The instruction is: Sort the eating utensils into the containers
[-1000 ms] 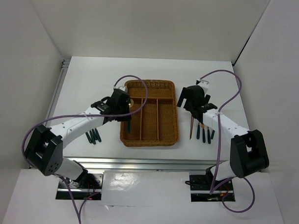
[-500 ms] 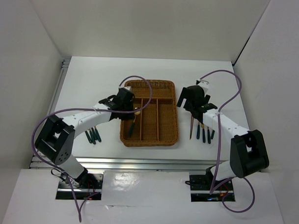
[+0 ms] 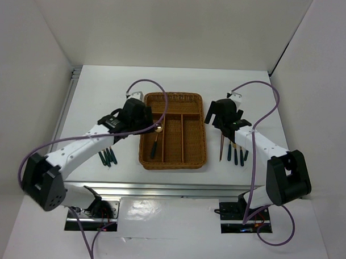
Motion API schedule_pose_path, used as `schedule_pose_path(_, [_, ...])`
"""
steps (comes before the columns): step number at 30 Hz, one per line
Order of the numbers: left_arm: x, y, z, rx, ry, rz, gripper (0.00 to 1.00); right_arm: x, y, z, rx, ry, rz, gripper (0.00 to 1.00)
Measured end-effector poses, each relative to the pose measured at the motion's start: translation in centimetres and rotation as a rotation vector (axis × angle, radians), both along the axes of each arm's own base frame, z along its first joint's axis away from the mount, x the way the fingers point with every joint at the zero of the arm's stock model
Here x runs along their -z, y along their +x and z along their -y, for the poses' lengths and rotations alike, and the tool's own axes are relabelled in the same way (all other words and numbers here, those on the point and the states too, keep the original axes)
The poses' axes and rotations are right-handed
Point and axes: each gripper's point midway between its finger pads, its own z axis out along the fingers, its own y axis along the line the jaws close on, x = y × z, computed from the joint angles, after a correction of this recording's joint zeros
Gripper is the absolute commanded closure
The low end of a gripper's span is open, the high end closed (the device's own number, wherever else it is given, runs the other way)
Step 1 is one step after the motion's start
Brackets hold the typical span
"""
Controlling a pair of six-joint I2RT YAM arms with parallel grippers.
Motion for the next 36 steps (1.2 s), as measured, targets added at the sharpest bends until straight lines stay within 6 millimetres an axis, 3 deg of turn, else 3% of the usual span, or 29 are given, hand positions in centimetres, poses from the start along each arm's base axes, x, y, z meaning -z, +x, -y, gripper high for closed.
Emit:
schedule_pose_path(3, [-3.0,-1.3,-2.0,-0.048,-0.017,0.093,0.21,0.0,0.0,0.0,-0.002,0.002,-0.001,0.0])
schedule_pose_path(5, [-3.4,-2.6,-3.9,-0.102,-0.026,0.123,0.17,0.0,0.0,0.0,-0.001,0.005,-0.002,0.0])
schedule_pose_path(10, [0.0,-4.6,-9.3,-0.275,0.028,0.054,0.15,0.1,0.0,-0.1,-0.011,0.017,-0.005,0.0])
schedule_pose_path(14, [2.4,-5.5,-12.0,-0.384,0.056,-0.015,0.16,0.1,0.0,-0.2,-0.015,0.02,-0.006,0.0])
schedule_pose_path(21, [4.9,-4.4,-14.1,-0.494,0.042,-0.085,0.18,0.1,0.0,-0.2,-0.015,0.019,-0.005,0.0])
schedule_pose_path(28, [8.0,-4.4,-15.0,-0.523,0.056,-0.163,0.22,0.1,0.1,0.1,-0.008,0.022,-0.006,0.0])
schedule_pose_path(36, [8.9,-4.0,-15.4,-0.543,0.054,-0.169,0.26,0.1,0.1,0.0,-0.012,0.024,-0.007,0.0])
